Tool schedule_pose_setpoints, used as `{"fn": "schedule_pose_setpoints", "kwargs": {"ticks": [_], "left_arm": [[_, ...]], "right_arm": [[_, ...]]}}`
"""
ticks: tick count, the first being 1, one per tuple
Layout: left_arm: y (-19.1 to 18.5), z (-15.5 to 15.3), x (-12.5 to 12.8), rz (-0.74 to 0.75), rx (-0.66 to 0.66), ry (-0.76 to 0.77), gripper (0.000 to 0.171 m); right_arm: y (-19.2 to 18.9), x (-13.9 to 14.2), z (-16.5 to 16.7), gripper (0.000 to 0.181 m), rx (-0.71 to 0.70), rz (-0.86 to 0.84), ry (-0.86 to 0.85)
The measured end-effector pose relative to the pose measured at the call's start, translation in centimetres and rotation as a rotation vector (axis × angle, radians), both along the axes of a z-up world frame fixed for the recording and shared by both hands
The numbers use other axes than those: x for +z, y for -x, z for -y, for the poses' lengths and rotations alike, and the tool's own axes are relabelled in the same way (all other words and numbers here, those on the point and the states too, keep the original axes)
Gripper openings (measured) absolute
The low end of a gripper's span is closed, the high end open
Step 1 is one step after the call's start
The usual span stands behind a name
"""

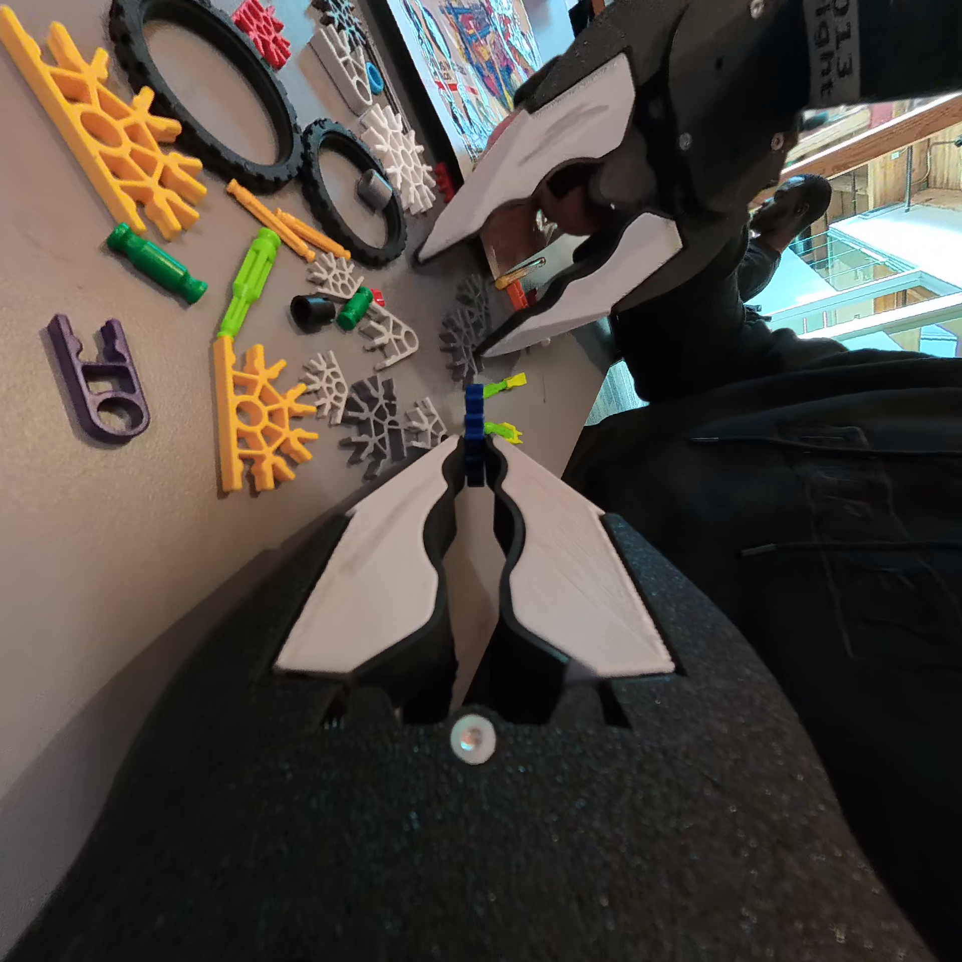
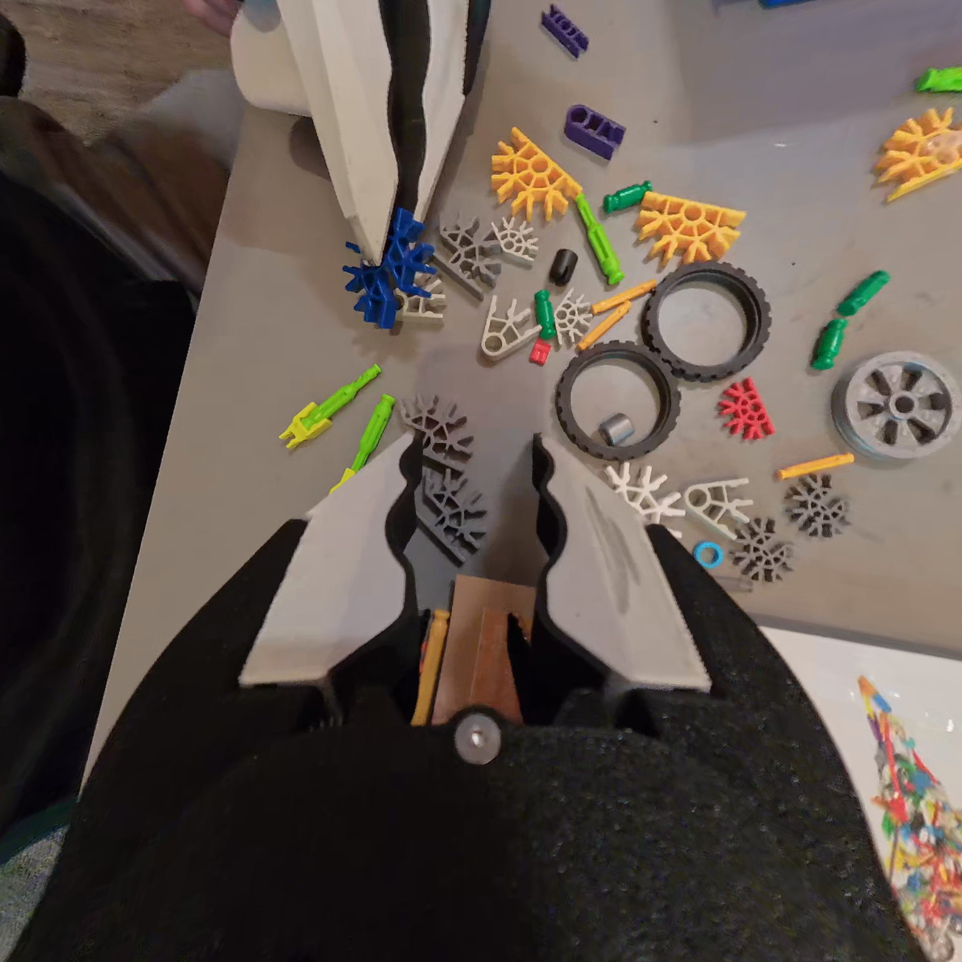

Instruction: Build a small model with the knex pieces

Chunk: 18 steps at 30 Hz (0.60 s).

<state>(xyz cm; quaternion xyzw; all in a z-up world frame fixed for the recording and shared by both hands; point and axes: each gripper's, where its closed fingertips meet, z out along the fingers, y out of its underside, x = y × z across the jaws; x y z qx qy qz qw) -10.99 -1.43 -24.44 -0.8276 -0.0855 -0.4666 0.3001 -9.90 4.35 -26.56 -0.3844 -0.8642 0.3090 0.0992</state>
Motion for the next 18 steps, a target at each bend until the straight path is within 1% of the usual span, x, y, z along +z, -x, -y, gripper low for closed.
{"fn": "schedule_pose_setpoints", "kwargs": {"ticks": [3, 7, 8, 11, 14, 18], "left_arm": [[0.0, 0.0, 0.1, 0.003, 0.003, -0.003, 0.004], [0.0, 0.1, 0.1, 0.012, 0.0, -0.003, 0.004], [0.0, 0.1, 0.1, 0.014, -0.005, -0.001, 0.004], [-0.2, 0.1, 0.0, 0.019, -0.018, 0.008, 0.004], [-0.3, 0.1, 0.0, 0.019, -0.022, 0.011, 0.004], [-0.2, 0.1, 0.0, 0.016, -0.019, 0.01, 0.004]], "right_arm": [[-0.4, 0.1, 0.5, 0.038, 0.097, 0.013, 0.012], [-0.5, 0.8, 0.6, 0.037, 0.183, -0.014, 0.005], [-0.7, 0.8, 0.8, 0.037, 0.205, 0.0, 0.016], [-1.0, -0.1, 1.3, 0.038, 0.262, 0.037, 0.0], [-0.6, -0.1, 1.1, 0.021, 0.254, 0.032, -0.009], [-0.4, -0.1, 1.2, 0.018, 0.24, -0.002, 0.0]]}}
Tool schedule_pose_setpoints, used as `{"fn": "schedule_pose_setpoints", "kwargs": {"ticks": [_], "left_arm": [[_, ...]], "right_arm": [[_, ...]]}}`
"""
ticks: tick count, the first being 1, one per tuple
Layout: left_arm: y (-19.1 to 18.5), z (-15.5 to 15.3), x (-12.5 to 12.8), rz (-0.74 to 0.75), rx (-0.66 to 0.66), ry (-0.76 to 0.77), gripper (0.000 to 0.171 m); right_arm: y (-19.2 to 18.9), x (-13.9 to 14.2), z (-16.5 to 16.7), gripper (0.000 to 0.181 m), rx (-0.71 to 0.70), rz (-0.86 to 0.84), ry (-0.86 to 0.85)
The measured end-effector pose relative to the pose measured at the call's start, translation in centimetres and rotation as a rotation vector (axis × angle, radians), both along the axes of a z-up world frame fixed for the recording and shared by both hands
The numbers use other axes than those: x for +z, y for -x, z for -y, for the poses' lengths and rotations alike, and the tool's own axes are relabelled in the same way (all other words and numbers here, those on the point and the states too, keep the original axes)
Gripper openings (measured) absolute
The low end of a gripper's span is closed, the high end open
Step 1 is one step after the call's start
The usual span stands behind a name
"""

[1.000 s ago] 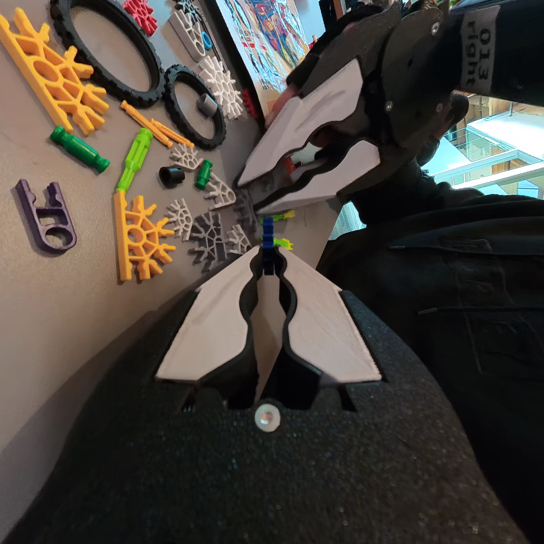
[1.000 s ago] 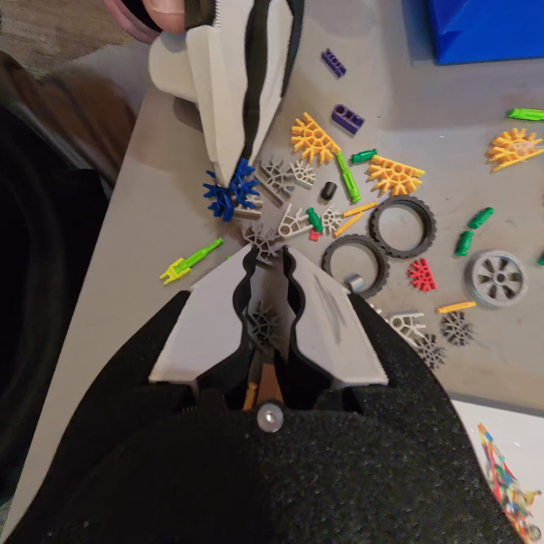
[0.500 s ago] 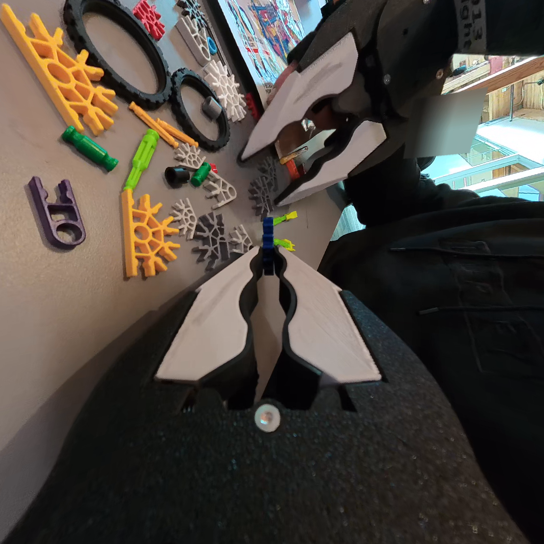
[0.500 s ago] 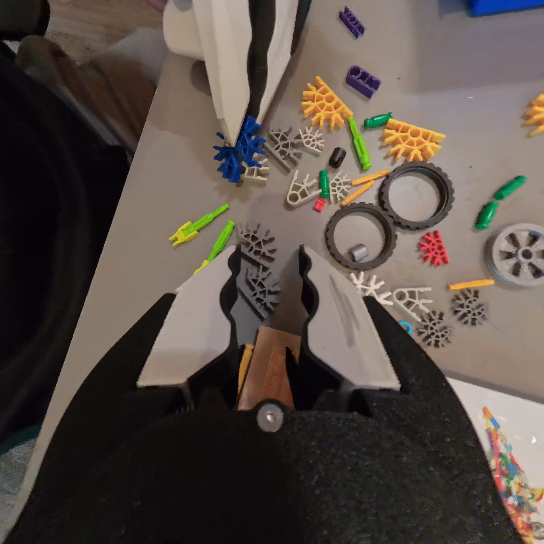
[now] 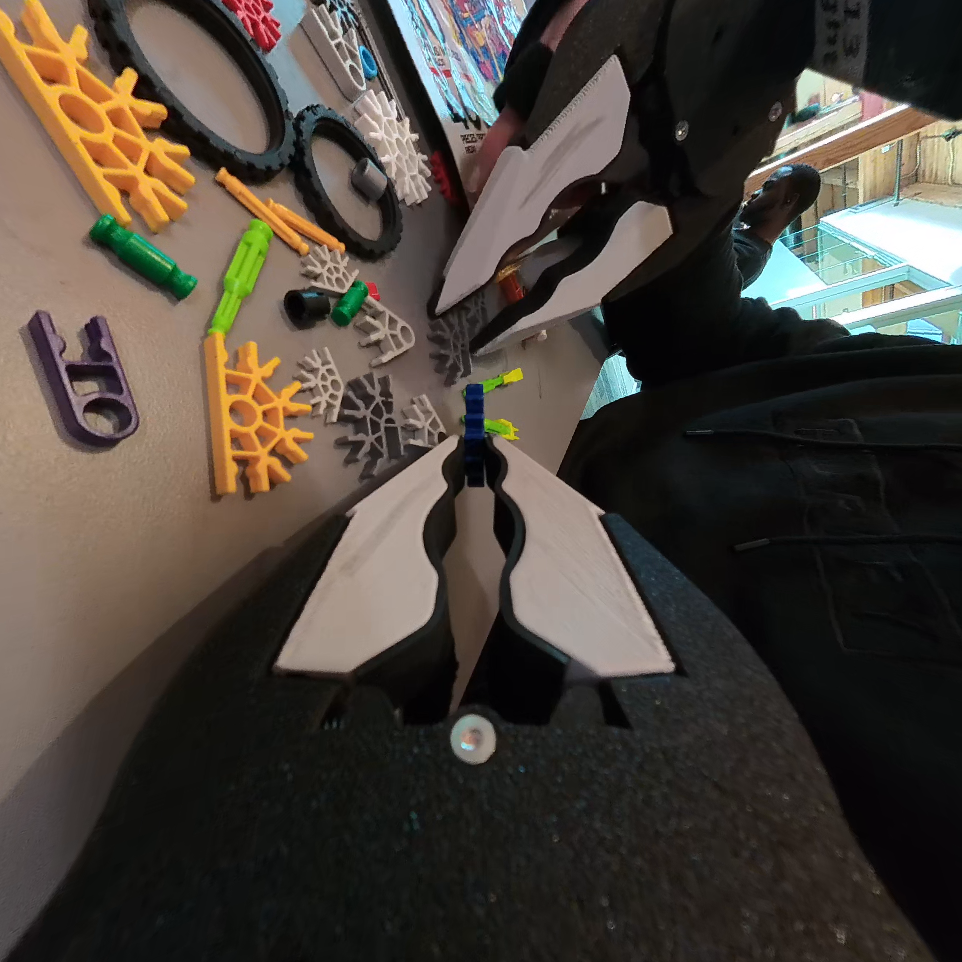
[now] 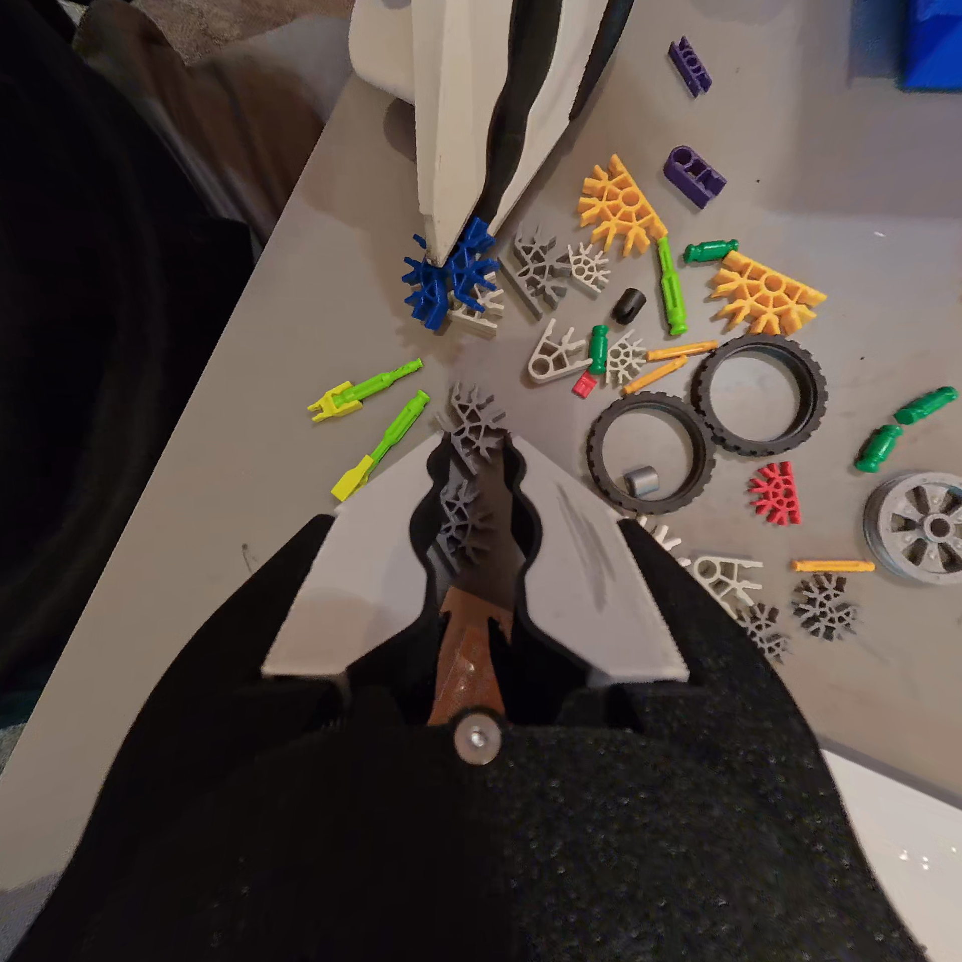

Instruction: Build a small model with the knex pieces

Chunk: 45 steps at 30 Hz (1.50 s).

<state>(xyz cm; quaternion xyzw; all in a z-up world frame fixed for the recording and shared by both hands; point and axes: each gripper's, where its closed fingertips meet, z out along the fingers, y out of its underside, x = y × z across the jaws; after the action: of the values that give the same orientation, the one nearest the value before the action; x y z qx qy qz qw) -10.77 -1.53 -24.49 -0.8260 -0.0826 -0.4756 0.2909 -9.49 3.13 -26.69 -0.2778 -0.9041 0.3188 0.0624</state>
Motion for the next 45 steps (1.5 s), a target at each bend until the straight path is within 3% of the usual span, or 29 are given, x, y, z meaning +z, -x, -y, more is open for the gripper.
{"fn": "schedule_pose_setpoints", "kwargs": {"ticks": [11, 13, 17, 24, 28, 37, 45], "left_arm": [[0.0, -0.6, 0.0, -0.016, 0.002, -0.002, 0.004], [0.0, -1.0, 0.1, -0.021, 0.004, -0.007, 0.004], [-0.1, -1.7, 0.0, -0.026, 0.007, -0.005, 0.004], [0.4, -2.4, -0.1, -0.038, 0.021, -0.001, 0.004], [0.6, -2.5, 0.0, -0.039, 0.032, -0.008, 0.004], [0.5, -2.5, 0.0, -0.047, 0.028, -0.011, 0.004], [0.2, -3.2, 0.9, -0.016, 0.052, -0.058, 0.004]], "right_arm": [[0.0, 0.8, -0.3, 0.015, -0.099, -0.257, -0.099], [0.2, 1.2, -0.8, 0.0, -0.113, -0.319, -0.142], [0.3, 1.4, -1.5, 0.0, -0.136, -0.376, -0.19], [0.1, 1.1, -2.5, 0.001, -0.184, -0.322, -0.13], [-0.1, 1.7, -3.5, 0.018, -0.238, -0.281, -0.083], [-0.6, 1.9, -4.2, 0.024, -0.288, -0.212, -0.023], [-0.5, 3.3, -1.7, 0.024, -0.292, -0.155, 0.173]]}}
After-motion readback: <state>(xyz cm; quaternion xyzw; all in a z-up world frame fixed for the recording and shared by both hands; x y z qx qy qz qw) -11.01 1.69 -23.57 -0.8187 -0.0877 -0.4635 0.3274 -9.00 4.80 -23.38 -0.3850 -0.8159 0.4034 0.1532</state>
